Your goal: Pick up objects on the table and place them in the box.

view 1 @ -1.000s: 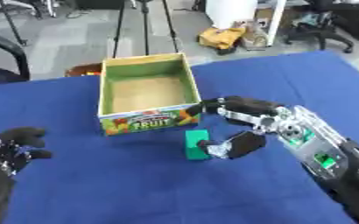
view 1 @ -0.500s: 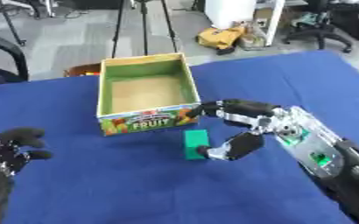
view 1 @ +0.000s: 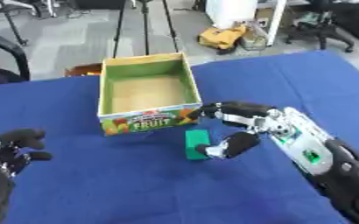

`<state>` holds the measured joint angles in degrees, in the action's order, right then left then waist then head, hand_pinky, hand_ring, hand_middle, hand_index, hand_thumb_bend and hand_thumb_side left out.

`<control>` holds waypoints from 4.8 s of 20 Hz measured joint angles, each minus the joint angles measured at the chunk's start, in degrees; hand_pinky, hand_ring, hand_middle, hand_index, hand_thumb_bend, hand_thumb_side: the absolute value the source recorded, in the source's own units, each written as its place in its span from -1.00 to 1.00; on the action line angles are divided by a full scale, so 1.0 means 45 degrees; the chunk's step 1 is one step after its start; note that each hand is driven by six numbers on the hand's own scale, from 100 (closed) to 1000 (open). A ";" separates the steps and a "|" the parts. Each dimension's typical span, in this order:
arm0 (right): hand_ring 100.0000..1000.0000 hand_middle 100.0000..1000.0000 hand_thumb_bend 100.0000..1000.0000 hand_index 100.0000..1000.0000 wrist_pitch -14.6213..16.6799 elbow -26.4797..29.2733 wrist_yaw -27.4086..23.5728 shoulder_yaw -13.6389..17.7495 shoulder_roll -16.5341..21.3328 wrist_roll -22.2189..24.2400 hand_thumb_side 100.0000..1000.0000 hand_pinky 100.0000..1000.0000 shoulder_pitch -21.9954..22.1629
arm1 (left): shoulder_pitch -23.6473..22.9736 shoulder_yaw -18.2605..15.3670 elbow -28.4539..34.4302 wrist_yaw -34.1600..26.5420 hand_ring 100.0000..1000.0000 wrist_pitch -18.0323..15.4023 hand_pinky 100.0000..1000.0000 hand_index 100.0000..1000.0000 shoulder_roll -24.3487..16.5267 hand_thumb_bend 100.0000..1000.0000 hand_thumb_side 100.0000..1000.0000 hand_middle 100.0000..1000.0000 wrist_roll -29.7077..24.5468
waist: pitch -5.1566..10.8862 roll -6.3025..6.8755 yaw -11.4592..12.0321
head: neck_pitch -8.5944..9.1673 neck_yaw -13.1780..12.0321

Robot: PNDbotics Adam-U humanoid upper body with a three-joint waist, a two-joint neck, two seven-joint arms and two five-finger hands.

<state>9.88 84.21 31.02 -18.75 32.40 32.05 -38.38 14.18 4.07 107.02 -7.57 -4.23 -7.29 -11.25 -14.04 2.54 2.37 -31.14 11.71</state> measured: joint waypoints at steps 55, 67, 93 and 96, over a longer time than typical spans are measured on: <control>0.17 0.10 -1.00 0.95 0.0474 -0.1800 0.1163 -0.0155 -0.0767 -0.0749 -0.50 0.45 -0.0002 | -0.0013 0.0068 -0.0073 0.0000 0.67 0.0017 0.25 0.47 0.0043 0.25 0.68 0.04 -0.0037 | 0.0000 0.0047 0.0115 | -0.0029 0.0189; -0.29 -0.77 -1.00 0.86 -0.0022 -0.1676 0.1415 -0.0155 -0.0765 -0.2211 -1.00 0.08 0.0007 | -0.0013 0.0069 -0.0074 0.0000 0.67 0.0017 0.25 0.47 0.0044 0.25 0.68 0.04 -0.0038 | 0.0000 0.0045 0.0114 | -0.0063 0.0219; -0.26 -0.69 -1.00 0.89 -0.1068 -0.2252 0.1846 0.1049 0.1246 -0.3006 -1.00 0.18 -0.2166 | 0.0293 0.0234 -0.0033 -0.0210 0.66 0.0026 0.25 0.47 -0.0093 0.26 0.62 0.04 -0.0249 | 0.0194 -0.0787 0.2878 | 0.0447 0.0999; -0.22 -0.66 -1.00 0.88 -0.1144 -0.3375 0.2141 0.1490 0.1207 -0.3467 -1.00 0.19 -0.2310 | 0.0425 0.0369 0.0049 -0.0263 0.66 0.0015 0.25 0.47 -0.0094 0.25 0.62 0.04 -0.0379 | 0.0090 -0.0778 0.3475 | 0.0604 0.1405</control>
<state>4.73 69.02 40.66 -12.05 37.83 16.45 -48.78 16.09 5.73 107.24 -8.75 -4.16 -7.71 -12.95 -13.64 -0.97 18.01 -28.42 18.03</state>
